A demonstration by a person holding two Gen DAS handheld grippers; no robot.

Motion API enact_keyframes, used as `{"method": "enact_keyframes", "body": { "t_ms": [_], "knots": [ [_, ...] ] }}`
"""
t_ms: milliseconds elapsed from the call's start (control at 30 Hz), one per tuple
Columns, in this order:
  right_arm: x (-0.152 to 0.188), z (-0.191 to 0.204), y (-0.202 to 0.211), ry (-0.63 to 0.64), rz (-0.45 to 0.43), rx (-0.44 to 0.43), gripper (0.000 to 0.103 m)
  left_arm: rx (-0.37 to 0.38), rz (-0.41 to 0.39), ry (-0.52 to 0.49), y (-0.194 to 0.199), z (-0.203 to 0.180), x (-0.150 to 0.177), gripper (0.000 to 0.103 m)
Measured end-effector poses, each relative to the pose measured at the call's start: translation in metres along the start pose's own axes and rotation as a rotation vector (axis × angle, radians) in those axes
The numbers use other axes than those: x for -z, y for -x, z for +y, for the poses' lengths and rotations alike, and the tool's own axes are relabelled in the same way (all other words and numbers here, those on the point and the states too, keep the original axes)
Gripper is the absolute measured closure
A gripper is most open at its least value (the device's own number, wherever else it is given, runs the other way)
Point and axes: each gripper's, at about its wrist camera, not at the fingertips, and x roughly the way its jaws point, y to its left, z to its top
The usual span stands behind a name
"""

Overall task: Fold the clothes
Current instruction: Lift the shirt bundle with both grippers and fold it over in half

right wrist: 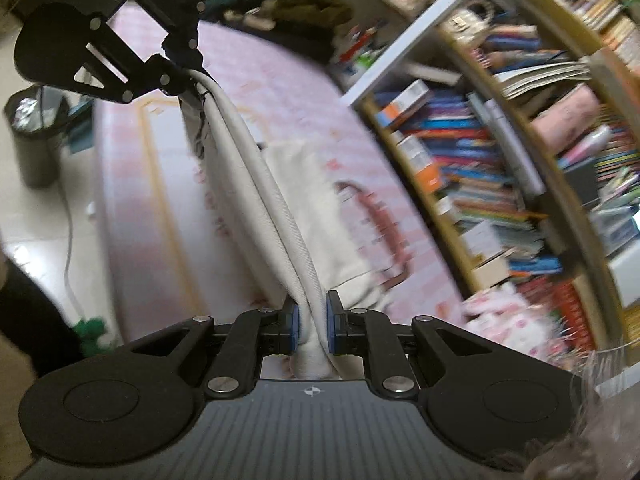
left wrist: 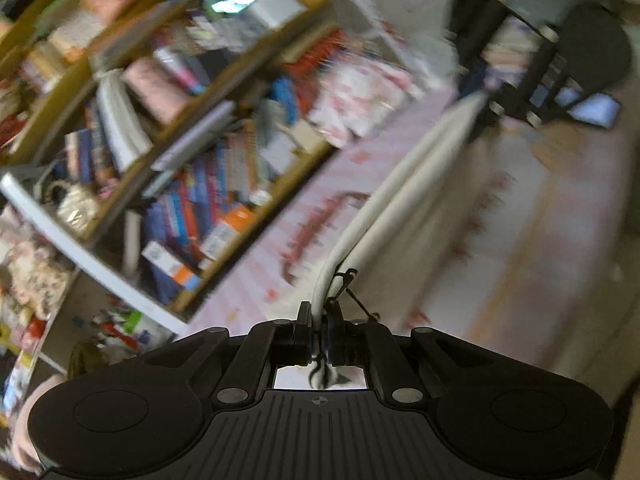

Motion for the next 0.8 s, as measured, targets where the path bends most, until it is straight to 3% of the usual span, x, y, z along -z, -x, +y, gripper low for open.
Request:
{"method": "enact_keyframes", "body": {
  "t_ms": [100,233,800],
  "knots": [
    [-0.009,-0.02,-0.012,-0.025,-0.007,0.038,0.091,-0.034,-0.014,0.063,-0.019,0.011,-0.012,0.096],
    [-0.017,-0.043,-0.034,-0.069,0.002,0.06,0.091,-0.034,-0.005,0.05,-0.045,0.021,-0.017,0.095],
    [-0.024,-0.079,-0.129,-0.109,0.106,-0.001,0.09,0.12,0.11,0.03,-0.14,0.05,-0.004,0.089]
  ]
}}
